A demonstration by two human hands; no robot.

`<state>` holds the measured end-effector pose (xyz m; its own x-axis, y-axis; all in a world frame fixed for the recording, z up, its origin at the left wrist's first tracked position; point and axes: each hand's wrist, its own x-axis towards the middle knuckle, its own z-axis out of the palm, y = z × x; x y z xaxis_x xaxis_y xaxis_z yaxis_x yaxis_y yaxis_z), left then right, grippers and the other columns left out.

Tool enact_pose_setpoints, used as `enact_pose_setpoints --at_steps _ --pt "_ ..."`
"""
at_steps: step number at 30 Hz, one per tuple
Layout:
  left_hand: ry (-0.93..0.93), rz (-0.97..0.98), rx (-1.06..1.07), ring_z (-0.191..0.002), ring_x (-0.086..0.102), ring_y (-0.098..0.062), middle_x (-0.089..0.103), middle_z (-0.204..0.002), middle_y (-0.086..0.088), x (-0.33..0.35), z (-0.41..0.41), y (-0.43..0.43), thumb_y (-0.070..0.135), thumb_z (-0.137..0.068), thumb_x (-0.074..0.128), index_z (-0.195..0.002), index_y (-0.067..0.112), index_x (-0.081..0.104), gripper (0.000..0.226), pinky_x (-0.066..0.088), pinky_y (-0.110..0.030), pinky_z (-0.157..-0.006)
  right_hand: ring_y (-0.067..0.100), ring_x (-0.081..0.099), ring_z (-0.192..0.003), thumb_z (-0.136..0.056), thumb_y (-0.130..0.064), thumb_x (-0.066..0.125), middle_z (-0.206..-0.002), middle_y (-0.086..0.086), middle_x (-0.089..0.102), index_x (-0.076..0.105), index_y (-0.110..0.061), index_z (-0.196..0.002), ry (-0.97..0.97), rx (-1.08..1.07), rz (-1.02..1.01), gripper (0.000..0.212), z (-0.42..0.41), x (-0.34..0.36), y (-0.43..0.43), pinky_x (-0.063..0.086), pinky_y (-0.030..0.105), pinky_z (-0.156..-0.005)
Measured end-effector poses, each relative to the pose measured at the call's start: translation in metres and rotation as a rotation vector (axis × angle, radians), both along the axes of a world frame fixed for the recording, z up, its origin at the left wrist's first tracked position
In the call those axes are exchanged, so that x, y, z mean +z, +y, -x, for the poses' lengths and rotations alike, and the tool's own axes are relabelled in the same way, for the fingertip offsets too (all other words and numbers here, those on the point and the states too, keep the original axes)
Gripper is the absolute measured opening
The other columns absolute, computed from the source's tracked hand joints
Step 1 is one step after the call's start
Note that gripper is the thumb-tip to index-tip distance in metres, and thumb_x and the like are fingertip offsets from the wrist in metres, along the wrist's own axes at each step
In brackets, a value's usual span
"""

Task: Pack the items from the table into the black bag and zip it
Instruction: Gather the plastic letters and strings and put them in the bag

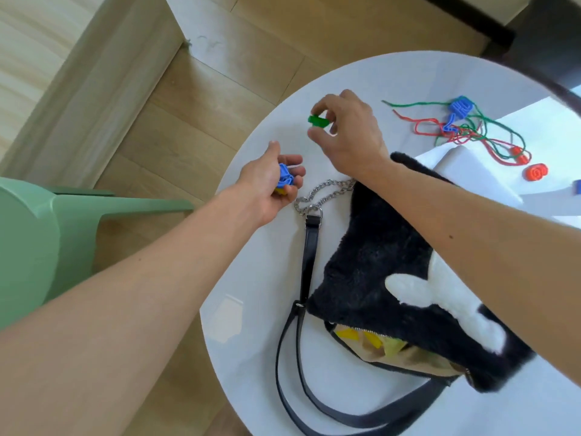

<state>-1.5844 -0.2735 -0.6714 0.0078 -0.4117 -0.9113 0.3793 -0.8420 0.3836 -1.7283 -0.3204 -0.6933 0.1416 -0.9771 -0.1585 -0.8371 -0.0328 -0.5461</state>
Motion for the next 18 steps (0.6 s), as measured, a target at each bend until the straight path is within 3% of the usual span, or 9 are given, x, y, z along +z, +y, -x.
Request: enact_pose_setpoints --at_steps 3,5,9,12,14,18 --pt "0.026 0.047 -0.026 -0.052 0.056 -0.017 0.067 -0.072 -0.008 0.017 0.008 0.013 0.049 -0.104 0.035 -0.09 0.007 0.065 0.054 0.036 -0.018 -0.038 0.013 0.059 -0.077 -0.078 -0.027 0.073 -0.089 -0.002 0.066 0.064 -0.015 -0.104 -0.269 0.081 0.017 0.03 0.001 0.05 0.043 0.049 0.026 -0.072" --pt "0.081 0.109 -0.092 -0.054 0.057 -0.016 0.069 -0.074 -0.006 0.033 0.018 0.028 0.052 -0.103 0.034 -0.095 0.008 0.067 0.056 0.035 -0.02 -0.041 0.013 0.058 -0.078 -0.074 -0.022 0.075 -0.085 -0.003 0.065 0.066 -0.012 -0.093 -0.284 0.163 0.003 0.024 0.011 0.075 0.075 0.047 0.027 -0.072" --pt "0.105 0.195 -0.214 -0.05 0.042 -0.011 0.057 -0.067 -0.001 0.06 0.041 0.076 0.042 -0.103 0.045 -0.081 0.016 0.063 0.039 0.026 -0.021 -0.043 0.016 0.056 -0.093 -0.077 -0.03 0.08 -0.102 0.001 0.061 0.074 -0.014 -0.092 -0.211 0.246 -0.013 0.023 0.045 0.105 0.117 0.045 0.033 -0.086" --pt "0.153 0.133 -0.162 -0.051 0.046 -0.011 0.054 -0.06 0.0 0.072 0.058 0.124 0.036 -0.101 0.052 -0.08 0.012 0.057 0.032 0.025 -0.018 -0.038 0.017 0.055 -0.097 -0.079 -0.037 0.08 -0.111 0.005 0.054 0.071 -0.014 -0.106 -0.259 0.222 -0.008 0.037 0.078 0.114 0.15 0.045 0.026 -0.088" --pt "0.172 0.044 -0.121 -0.051 0.048 -0.012 0.055 -0.061 -0.001 0.073 0.067 0.157 0.034 -0.1 0.054 -0.074 0.012 0.055 0.034 0.026 -0.017 -0.037 0.019 0.052 -0.097 -0.076 -0.045 0.077 -0.112 0.004 0.051 0.064 -0.014 -0.109 -0.168 0.236 -0.014 0.047 0.098 0.111 0.174 0.046 0.032 -0.089" --pt "0.129 -0.181 -0.129 -0.052 0.053 -0.012 0.057 -0.064 -0.004 0.065 0.092 0.223 0.031 -0.1 0.054 -0.076 0.013 0.056 0.03 0.034 -0.016 -0.038 0.025 0.047 -0.1 -0.069 -0.058 0.07 -0.113 0.003 0.047 0.056 -0.019 -0.11 0.287 0.404 -0.003 0.059 0.129 0.099 0.222 0.039 0.041 -0.092"
